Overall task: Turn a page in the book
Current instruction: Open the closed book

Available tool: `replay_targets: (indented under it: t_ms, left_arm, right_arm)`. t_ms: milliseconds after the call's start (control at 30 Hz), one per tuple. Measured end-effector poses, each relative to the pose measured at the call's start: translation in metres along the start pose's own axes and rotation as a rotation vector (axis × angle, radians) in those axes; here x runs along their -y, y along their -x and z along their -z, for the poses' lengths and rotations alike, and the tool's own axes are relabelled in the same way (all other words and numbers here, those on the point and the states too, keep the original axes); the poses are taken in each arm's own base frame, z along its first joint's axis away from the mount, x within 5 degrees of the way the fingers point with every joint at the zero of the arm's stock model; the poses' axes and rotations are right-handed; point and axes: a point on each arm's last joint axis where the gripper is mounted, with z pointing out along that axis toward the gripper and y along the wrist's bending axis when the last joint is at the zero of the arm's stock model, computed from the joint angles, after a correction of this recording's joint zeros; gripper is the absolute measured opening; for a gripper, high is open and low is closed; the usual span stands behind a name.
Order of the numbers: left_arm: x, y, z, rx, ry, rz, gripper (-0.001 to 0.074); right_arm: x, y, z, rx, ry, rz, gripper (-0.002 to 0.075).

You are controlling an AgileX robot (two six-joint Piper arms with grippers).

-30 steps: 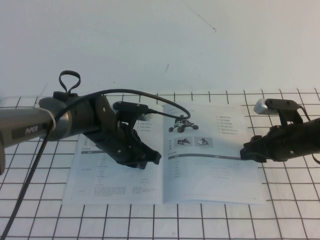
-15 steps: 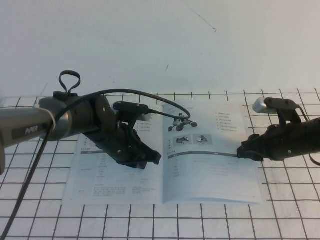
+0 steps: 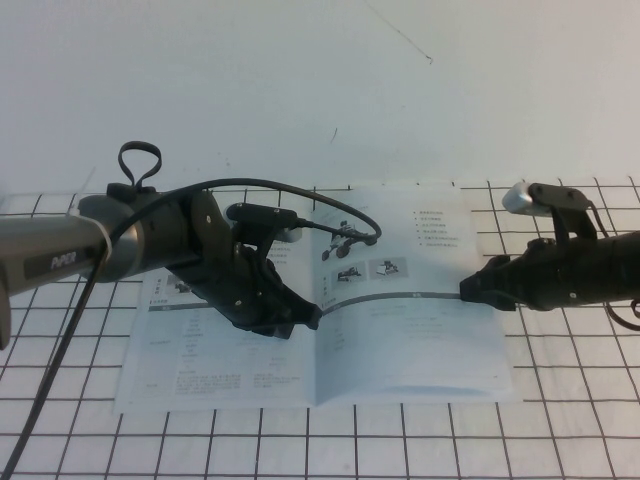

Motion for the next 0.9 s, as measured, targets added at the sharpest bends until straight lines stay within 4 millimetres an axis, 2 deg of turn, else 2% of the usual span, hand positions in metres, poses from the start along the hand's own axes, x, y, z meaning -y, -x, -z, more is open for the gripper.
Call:
replay_targets:
  t_ms: [367, 600, 900]
  left_arm:
    - [0.0, 0.0, 0.0, 0.0, 0.0, 0.0, -0.0002]
    - [0.0, 0.0, 0.0, 0.0, 0.0, 0.0, -0.0002]
    - [0.0, 0.0, 0.0, 0.0, 0.0, -0.001, -0.0003]
  right_arm:
    - [0.006, 0.013, 0.022, 0.063, -0.019, 0.01, 0.0342]
    - [0.006, 0.008, 0.017, 0.034, 0.017, 0.012, 0.0342]
    - [0.015, -0.004, 0.001, -0.012, 0.035, -0.01, 0.0342]
